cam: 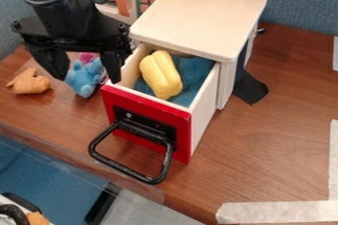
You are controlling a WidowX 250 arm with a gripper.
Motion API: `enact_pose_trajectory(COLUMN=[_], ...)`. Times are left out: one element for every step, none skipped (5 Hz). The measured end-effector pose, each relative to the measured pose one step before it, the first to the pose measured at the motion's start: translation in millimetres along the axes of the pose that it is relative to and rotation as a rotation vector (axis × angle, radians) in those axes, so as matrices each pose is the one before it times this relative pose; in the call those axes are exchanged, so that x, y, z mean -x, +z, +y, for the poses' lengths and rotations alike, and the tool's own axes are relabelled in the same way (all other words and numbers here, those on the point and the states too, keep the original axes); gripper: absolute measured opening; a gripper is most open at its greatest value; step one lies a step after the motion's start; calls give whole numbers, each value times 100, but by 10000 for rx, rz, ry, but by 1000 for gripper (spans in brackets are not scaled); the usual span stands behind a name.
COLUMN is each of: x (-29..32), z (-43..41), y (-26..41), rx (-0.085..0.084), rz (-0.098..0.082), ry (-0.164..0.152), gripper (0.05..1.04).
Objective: Close the drawer
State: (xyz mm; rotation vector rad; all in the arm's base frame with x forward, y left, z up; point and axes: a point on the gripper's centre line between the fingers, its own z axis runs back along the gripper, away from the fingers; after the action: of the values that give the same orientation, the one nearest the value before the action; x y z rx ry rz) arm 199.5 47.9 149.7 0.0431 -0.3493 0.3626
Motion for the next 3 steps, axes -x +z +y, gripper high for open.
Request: enact_pose_trajectory(x=[416, 2265, 2089], z=[-131, -4143, -3834], y=[-222, 897, -157], rx=[-19, 565, 246], rz=[132, -171, 126], ry=[-36, -1809, -1785], gripper=[1001, 1000, 1000])
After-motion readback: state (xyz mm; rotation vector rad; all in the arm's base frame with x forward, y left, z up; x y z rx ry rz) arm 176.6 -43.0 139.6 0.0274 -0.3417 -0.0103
